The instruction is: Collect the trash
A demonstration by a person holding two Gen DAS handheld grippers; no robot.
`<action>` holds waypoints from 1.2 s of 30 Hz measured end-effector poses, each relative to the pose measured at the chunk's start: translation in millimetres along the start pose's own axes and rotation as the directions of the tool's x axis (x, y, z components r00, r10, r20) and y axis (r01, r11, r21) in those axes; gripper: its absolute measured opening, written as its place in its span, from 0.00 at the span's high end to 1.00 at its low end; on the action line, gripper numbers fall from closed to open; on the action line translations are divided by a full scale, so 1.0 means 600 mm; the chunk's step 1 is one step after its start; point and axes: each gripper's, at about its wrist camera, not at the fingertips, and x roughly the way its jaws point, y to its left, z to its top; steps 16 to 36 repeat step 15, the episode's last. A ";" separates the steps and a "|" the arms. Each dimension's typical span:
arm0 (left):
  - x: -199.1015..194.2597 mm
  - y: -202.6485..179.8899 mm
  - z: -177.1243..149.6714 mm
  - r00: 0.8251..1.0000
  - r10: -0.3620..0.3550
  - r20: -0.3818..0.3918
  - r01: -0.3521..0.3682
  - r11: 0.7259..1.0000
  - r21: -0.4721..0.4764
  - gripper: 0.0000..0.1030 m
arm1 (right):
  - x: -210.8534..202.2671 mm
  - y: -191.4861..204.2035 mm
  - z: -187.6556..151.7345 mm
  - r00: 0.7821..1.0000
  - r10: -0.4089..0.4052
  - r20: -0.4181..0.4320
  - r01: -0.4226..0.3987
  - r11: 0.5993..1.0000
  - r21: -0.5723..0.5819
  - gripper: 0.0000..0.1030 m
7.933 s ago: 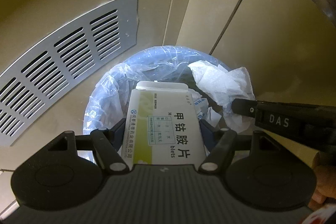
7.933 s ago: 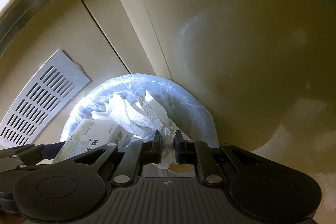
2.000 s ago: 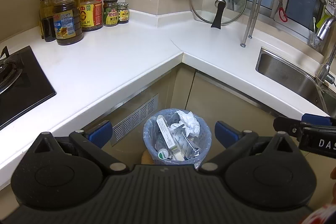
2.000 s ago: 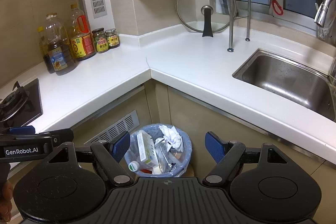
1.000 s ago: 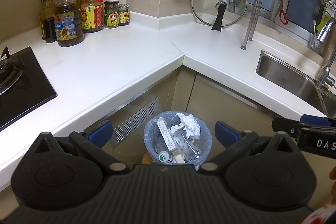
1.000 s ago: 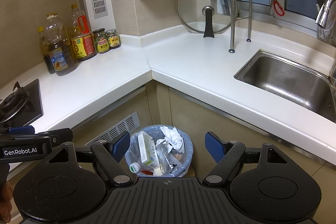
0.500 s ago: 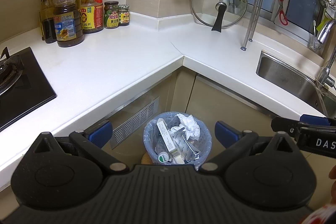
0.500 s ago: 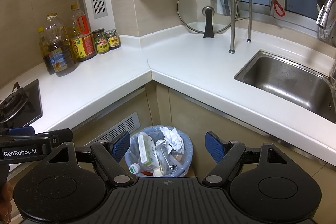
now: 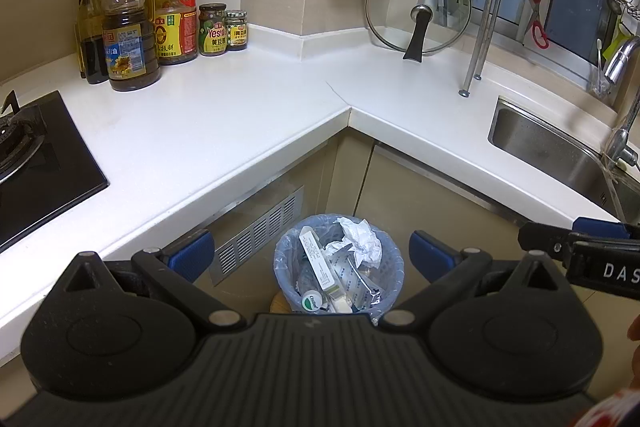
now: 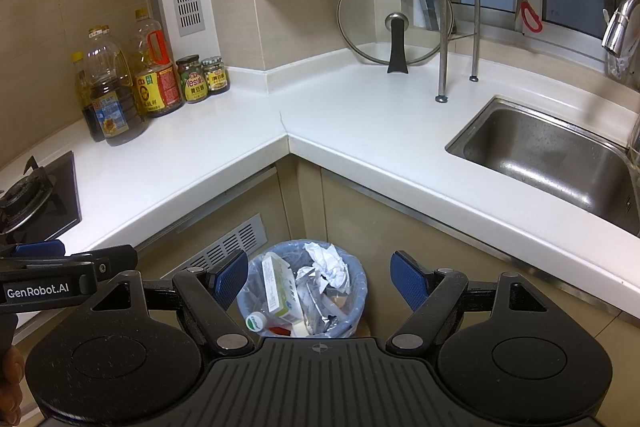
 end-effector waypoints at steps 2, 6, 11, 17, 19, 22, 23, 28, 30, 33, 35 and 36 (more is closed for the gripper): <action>0.000 0.000 0.000 1.000 -0.001 0.001 0.001 1.000 0.000 0.00 | 0.000 0.000 0.000 1.000 0.000 0.000 0.000 1.000 0.001 0.24; 0.002 -0.001 0.004 1.000 0.000 0.001 0.000 1.000 0.004 0.00 | 0.000 0.000 0.000 1.000 0.000 0.000 0.000 1.000 0.000 0.24; 0.002 -0.001 0.005 1.000 0.000 0.004 0.000 1.000 0.004 0.00 | 0.001 0.001 0.000 1.000 -0.001 -0.001 0.001 1.000 -0.001 0.24; 0.003 0.000 0.006 1.000 -0.003 0.014 0.003 1.000 0.002 0.00 | 0.000 0.001 0.000 1.000 -0.001 -0.001 0.001 1.000 0.000 0.24; 0.003 0.000 0.006 1.000 -0.003 0.014 0.003 1.000 0.002 0.00 | 0.000 0.001 0.000 1.000 -0.001 -0.001 0.001 1.000 0.000 0.24; 0.003 0.000 0.006 1.000 -0.003 0.014 0.003 1.000 0.002 0.00 | 0.000 0.001 0.000 1.000 -0.001 -0.001 0.001 1.000 0.000 0.24; 0.003 0.000 0.006 1.000 -0.003 0.014 0.003 1.000 0.002 0.00 | 0.000 0.001 0.000 1.000 -0.001 -0.001 0.001 1.000 0.000 0.24; 0.003 0.000 0.006 1.000 -0.003 0.014 0.003 1.000 0.002 0.00 | 0.000 0.001 0.000 1.000 -0.001 -0.001 0.001 1.000 0.000 0.24; 0.003 0.000 0.006 1.000 -0.003 0.014 0.003 1.000 0.002 0.00 | 0.000 0.001 0.000 1.000 -0.001 -0.001 0.001 1.000 0.000 0.24; 0.003 0.000 0.006 1.000 -0.003 0.014 0.003 1.000 0.002 0.00 | 0.000 0.001 0.000 1.000 -0.001 -0.001 0.001 1.000 0.000 0.24; 0.003 0.000 0.006 1.000 -0.003 0.014 0.003 1.000 0.002 0.00 | 0.000 0.001 0.000 1.000 -0.001 -0.001 0.001 1.000 0.000 0.24; 0.003 0.000 0.006 1.000 -0.003 0.014 0.003 1.000 0.002 0.00 | 0.000 0.001 0.000 1.000 -0.001 -0.001 0.001 1.000 0.000 0.24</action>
